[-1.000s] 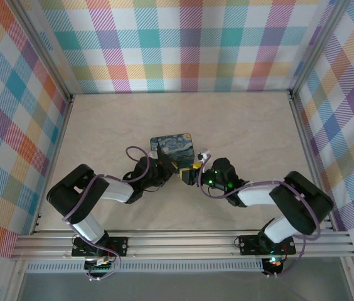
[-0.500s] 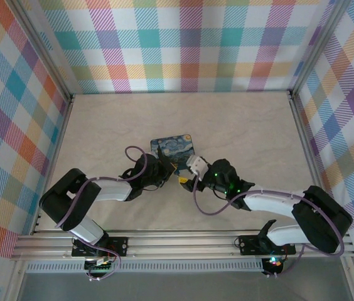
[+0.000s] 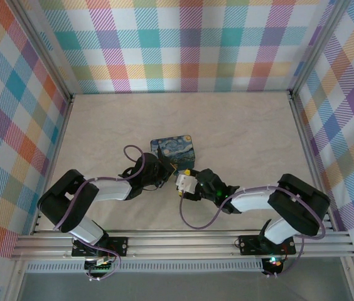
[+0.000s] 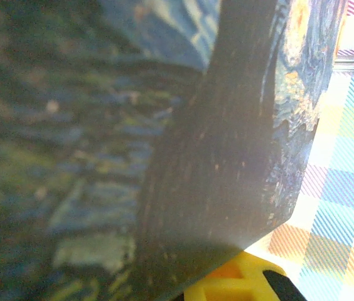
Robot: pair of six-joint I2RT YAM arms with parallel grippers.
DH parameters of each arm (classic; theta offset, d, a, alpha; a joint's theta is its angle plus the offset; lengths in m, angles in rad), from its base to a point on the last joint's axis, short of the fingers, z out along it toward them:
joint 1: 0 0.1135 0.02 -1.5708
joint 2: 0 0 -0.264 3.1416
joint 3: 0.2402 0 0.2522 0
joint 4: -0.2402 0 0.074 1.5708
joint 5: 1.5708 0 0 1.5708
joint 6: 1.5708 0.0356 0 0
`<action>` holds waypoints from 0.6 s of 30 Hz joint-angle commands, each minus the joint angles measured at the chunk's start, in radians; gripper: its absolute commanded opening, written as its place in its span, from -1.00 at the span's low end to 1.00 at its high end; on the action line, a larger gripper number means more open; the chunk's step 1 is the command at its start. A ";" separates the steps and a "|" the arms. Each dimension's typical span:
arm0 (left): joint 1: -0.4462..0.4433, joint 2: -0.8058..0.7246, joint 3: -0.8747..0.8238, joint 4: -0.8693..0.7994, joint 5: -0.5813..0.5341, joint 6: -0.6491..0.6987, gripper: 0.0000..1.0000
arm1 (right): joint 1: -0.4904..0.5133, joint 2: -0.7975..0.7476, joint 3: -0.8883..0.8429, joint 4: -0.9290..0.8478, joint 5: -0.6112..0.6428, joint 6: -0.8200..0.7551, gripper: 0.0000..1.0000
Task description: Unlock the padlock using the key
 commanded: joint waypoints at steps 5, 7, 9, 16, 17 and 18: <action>-0.010 -0.021 0.031 -0.002 0.012 -0.014 -1.00 | 0.012 0.042 0.042 0.080 0.038 -0.016 0.00; -0.010 -0.020 0.034 -0.001 0.012 -0.014 -1.00 | 0.015 0.054 0.049 0.087 0.039 -0.015 -0.08; -0.010 -0.019 0.034 -0.002 0.014 -0.015 -1.00 | 0.016 0.068 0.059 0.090 0.042 -0.014 -0.19; -0.010 -0.021 0.034 -0.004 0.014 -0.015 -1.00 | 0.021 0.096 0.068 0.122 0.062 -0.006 -0.42; -0.010 -0.021 0.034 -0.004 0.014 -0.013 -1.00 | 0.022 0.098 0.069 0.121 0.062 -0.005 -0.44; -0.010 -0.020 0.034 -0.005 0.015 -0.013 -1.00 | 0.023 0.101 0.069 0.122 0.063 -0.004 -0.45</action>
